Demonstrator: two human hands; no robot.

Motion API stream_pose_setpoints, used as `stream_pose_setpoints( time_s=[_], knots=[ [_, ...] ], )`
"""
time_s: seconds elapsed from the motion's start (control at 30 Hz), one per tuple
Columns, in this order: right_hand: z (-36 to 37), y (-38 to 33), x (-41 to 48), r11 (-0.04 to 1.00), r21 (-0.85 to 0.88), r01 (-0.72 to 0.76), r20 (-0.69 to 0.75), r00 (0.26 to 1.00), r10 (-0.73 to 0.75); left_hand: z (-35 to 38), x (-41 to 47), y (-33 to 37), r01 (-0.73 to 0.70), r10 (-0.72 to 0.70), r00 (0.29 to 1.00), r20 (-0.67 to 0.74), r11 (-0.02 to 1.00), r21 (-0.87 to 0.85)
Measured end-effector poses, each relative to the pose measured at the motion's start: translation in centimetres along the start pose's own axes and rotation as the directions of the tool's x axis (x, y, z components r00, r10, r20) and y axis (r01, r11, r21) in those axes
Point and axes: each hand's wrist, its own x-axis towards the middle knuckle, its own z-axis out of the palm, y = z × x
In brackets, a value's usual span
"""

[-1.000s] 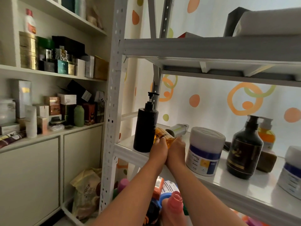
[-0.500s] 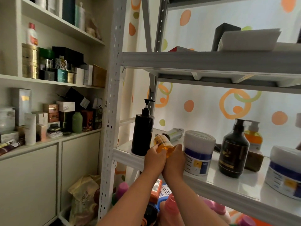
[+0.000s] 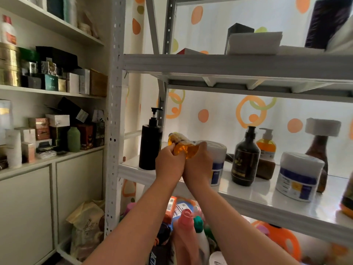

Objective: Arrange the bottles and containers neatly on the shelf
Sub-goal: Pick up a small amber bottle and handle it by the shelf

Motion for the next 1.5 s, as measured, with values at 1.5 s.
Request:
stream_pose_setpoints(
  time_s=[1.5],
  knots=[
    [-41.1, 16.0, 0.2, 0.951, -0.172, -0.258, -0.727, 0.684, 0.054, 31.6, -22.5, 19.9, -0.273, 0.43, 0.724, 0.539, 0.896, -0.349]
  ],
)
